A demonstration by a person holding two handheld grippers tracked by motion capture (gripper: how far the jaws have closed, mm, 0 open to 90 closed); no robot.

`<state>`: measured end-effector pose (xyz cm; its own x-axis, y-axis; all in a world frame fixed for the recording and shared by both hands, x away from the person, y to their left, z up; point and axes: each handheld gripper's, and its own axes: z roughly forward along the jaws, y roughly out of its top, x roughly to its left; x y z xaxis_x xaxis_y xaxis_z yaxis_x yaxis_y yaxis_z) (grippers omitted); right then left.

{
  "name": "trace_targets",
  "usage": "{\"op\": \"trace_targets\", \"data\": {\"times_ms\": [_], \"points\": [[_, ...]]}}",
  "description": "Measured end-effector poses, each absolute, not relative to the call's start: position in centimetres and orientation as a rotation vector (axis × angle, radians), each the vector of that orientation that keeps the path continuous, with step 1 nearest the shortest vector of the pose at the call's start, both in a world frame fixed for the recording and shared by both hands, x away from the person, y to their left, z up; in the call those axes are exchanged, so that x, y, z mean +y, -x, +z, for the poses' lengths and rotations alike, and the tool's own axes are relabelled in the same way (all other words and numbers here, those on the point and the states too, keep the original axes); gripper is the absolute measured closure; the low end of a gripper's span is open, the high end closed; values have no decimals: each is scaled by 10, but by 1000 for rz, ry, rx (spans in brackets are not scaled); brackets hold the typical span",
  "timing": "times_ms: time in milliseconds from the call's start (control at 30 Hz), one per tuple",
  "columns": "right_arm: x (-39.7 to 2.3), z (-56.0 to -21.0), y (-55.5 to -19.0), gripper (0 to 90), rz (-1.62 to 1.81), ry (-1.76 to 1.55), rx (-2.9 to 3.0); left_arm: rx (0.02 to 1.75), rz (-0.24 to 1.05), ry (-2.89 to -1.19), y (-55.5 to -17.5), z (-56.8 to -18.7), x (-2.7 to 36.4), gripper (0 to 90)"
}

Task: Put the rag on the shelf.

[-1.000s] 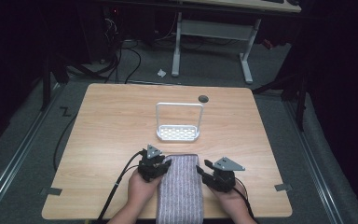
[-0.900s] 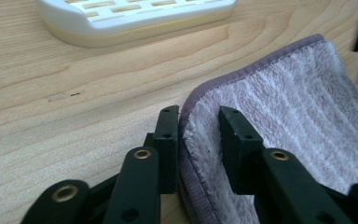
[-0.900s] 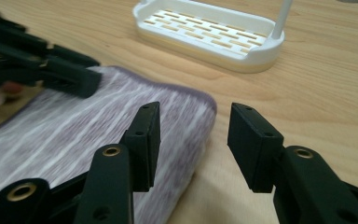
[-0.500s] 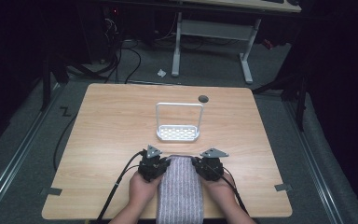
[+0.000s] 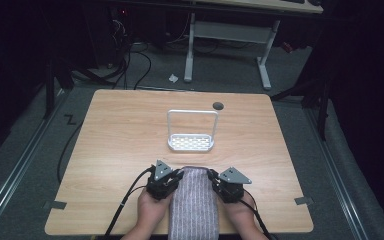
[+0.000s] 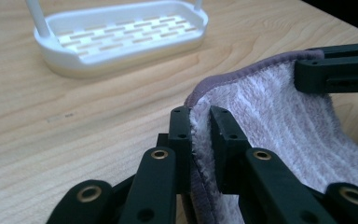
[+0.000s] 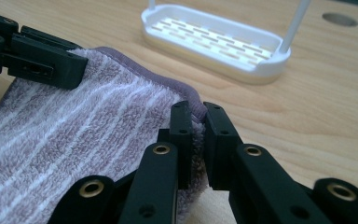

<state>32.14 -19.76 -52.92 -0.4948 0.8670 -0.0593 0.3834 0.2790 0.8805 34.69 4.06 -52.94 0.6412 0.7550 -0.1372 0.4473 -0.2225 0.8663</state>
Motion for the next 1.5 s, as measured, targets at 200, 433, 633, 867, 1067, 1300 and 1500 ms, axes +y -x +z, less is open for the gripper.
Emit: {"op": "trace_targets", "data": {"times_ms": [200, 433, 633, 867, 1067, 1300, 1500], "points": [[-195, -526, -317, 833, 1200, -1078, 1986, 905, 430, -1818, -338, -520, 42, 795], [-194, -516, -315, 836, 1231, -1066, 1927, 868, 477, -1761, -331, -506, 45, 795], [-194, -495, -316, 835, 1280, -1047, 1847, 862, 490, -1705, -333, -488, 50, 795], [-193, -464, -315, 835, 1324, -992, 1780, 837, 537, -1638, -333, -457, 55, 795], [-193, -439, -315, 835, 1362, -954, 1732, 806, 578, -1602, -332, -433, 55, 796], [-195, -416, -314, 835, 1400, -918, 1683, 769, 602, -1562, -329, -411, 53, 796], [-199, -390, -313, 835, 1436, -883, 1637, 721, 640, -1529, -329, -384, 50, 796]]}}
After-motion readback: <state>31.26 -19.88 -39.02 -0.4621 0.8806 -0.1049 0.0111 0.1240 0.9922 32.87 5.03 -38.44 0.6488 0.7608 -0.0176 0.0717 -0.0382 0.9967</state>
